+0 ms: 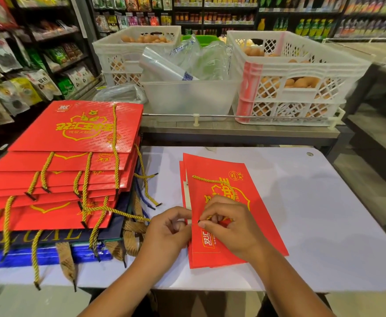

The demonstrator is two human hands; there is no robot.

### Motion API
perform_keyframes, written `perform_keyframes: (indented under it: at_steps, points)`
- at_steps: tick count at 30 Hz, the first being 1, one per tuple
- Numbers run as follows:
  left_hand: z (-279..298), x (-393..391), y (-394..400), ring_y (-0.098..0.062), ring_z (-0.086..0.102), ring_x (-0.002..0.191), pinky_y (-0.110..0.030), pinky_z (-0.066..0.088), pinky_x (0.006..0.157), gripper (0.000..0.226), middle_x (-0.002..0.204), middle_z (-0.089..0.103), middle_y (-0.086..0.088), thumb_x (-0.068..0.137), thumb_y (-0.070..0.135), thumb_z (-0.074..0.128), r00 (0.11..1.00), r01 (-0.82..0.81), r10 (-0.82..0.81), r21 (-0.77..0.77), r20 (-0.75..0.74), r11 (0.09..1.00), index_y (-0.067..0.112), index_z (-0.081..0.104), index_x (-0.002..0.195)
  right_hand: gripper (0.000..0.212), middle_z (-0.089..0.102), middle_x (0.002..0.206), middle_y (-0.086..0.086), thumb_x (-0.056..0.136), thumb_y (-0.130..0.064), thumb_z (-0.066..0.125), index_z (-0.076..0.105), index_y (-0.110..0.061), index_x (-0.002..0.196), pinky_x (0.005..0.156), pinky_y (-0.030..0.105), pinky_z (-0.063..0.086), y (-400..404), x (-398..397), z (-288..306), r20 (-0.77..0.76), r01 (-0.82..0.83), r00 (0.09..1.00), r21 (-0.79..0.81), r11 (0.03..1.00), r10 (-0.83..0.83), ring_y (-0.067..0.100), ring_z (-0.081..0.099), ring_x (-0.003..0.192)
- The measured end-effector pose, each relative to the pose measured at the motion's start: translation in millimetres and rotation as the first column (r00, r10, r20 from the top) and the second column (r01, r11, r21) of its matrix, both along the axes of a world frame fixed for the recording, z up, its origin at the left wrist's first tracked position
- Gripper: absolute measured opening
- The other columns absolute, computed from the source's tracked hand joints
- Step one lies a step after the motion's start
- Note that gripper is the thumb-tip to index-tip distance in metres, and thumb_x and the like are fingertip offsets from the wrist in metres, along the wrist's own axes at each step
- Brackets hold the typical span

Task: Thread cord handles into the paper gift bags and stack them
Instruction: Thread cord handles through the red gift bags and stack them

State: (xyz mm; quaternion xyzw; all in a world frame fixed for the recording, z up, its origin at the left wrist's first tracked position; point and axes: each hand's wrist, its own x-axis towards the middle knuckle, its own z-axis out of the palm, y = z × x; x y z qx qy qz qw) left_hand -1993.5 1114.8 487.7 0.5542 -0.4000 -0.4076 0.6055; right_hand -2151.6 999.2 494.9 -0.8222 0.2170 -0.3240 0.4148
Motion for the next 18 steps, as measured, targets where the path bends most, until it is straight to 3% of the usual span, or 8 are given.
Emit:
perform_keyframes:
  at_steps: [2, 5, 7, 11, 18]
  points:
    - [1.3, 0.3, 0.3, -0.020, 0.055, 0.059, -0.031, 0.055, 0.062, 0.012, 0.066, 0.059, -0.014, 0.094, 0.000, 0.071, 1.000, 0.006, -0.006, -0.011, 0.023, 1.000, 0.011, 0.075, 0.096, 0.012, 0.064, 0.096, -0.008, 0.082, -0.009, 0.085, 0.079, -0.020, 0.083, 0.070, 0.028, 0.049, -1.7, -0.5, 1.5, 0.006, -0.007, 1.000, 0.054, 0.999, 0.006, 0.019, 0.059, 0.076]
    - [4.0, -2.6, 1.0, -0.008, 0.051, 0.058, -0.022, 0.053, 0.061, 0.011, 0.070, 0.066, 0.004, 0.092, -0.003, 0.072, 0.997, 0.000, 0.000, -0.003, 0.077, 1.000, 0.008, 0.070, 0.093, 0.012, 0.066, 0.098, -0.008, 0.083, -0.009, 0.084, 0.079, -0.020, 0.084, 0.071, 0.034, 0.050, -2.7, -4.4, 3.0, -0.023, -0.026, 0.999, 0.087, 0.996, 0.028, 0.019, 0.059, 0.077]
    - [4.0, -4.4, 0.4, -0.009, 0.050, 0.059, -0.023, 0.050, 0.060, 0.013, 0.073, 0.068, 0.002, 0.091, -0.001, 0.074, 0.993, -0.023, 0.023, 0.005, 0.114, 1.000, 0.011, 0.072, 0.092, 0.015, 0.067, 0.098, -0.008, 0.085, -0.005, 0.080, 0.080, -0.019, 0.087, 0.073, 0.035, 0.051, -3.4, -6.4, 3.2, -0.012, -0.032, 0.999, 0.101, 0.994, 0.034, 0.021, 0.060, 0.079]
    - [-2.1, 0.2, -0.2, -0.032, 0.057, 0.069, -0.053, 0.056, 0.071, 0.012, 0.074, 0.068, -0.007, 0.093, 0.005, 0.075, 0.981, -0.034, 0.025, 0.045, 0.193, 0.998, 0.017, 0.076, 0.094, 0.027, 0.065, 0.102, -0.004, 0.082, 0.007, 0.074, 0.079, -0.018, 0.091, 0.079, 0.037, 0.054, -5.0, -8.3, 4.9, 0.021, -0.058, 0.998, 0.127, 0.990, 0.056, 0.023, 0.063, 0.085]
    - [-0.3, -3.5, 2.3, -0.013, 0.060, 0.066, -0.025, 0.052, 0.064, 0.030, 0.069, 0.068, -0.003, 0.095, -0.006, 0.064, 0.983, -0.024, 0.010, 0.078, 0.183, 0.997, 0.020, 0.079, 0.090, 0.022, 0.061, 0.106, -0.010, 0.084, 0.001, 0.078, 0.076, -0.020, 0.089, 0.082, 0.040, 0.054, -2.9, -9.4, 8.9, -0.024, -0.042, 0.999, 0.138, 0.990, 0.046, 0.021, 0.061, 0.087]
